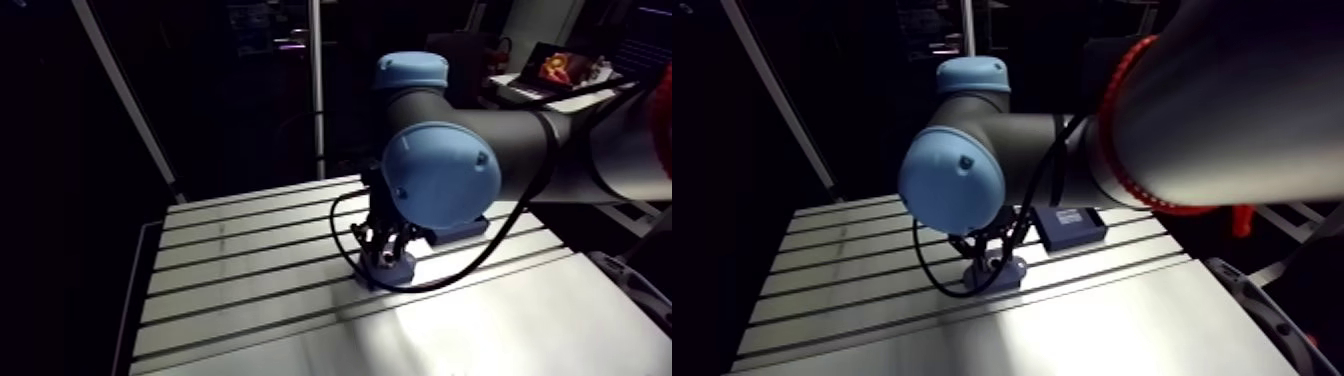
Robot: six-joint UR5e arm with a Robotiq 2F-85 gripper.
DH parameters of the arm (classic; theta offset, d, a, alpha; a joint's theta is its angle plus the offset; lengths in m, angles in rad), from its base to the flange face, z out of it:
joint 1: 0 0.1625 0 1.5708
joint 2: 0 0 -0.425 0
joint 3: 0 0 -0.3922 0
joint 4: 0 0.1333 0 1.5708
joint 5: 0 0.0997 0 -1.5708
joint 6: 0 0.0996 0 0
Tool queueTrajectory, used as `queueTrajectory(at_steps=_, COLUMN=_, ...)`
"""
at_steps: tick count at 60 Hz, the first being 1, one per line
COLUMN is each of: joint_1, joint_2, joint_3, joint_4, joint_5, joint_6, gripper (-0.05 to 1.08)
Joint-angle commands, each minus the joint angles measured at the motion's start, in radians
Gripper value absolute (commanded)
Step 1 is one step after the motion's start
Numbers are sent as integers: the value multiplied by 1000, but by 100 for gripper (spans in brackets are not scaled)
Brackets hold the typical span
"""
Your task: Pick up the bearing and press it into the housing until flush.
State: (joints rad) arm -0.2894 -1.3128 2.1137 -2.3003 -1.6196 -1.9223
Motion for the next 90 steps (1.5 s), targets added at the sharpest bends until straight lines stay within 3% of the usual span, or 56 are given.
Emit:
queueTrajectory(at_steps=1, joint_1=-1, joint_2=1, joint_3=1, joint_4=0, joint_5=0, joint_6=-1, gripper=72)
queueTrajectory(at_steps=21, joint_1=-1, joint_2=1, joint_3=3, joint_4=-1, joint_5=-1, joint_6=5, gripper=71)
queueTrajectory(at_steps=25, joint_1=-1, joint_2=-2, joint_3=3, joint_4=-3, joint_5=-2, joint_6=10, gripper=65)
queueTrajectory(at_steps=26, joint_1=-1, joint_2=-4, joint_3=3, joint_4=-7, joint_5=-3, joint_6=10, gripper=49)
queueTrajectory(at_steps=27, joint_1=-1, joint_2=-4, joint_3=3, joint_4=-7, joint_5=-3, joint_6=10, gripper=49)
queueTrajectory(at_steps=28, joint_1=-1, joint_2=-4, joint_3=3, joint_4=-11, joint_5=-3, joint_6=9, gripper=29)
queueTrajectory(at_steps=29, joint_1=-1, joint_2=-4, joint_3=3, joint_4=-11, joint_5=-3, joint_6=9, gripper=29)
queueTrajectory(at_steps=31, joint_1=1, joint_2=-7, joint_3=3, joint_4=-14, joint_5=-6, joint_6=3, gripper=2)
queueTrajectory(at_steps=37, joint_1=-2, joint_2=-11, joint_3=0, joint_4=-14, joint_5=5, joint_6=-1, gripper=1)
queueTrajectory(at_steps=55, joint_1=-2, joint_2=-28, joint_3=-14, joint_4=-2, joint_5=2, joint_6=-2, gripper=1)
queueTrajectory(at_steps=90, joint_1=-4, joint_2=-110, joint_3=-68, joint_4=166, joint_5=4, joint_6=32, gripper=5)
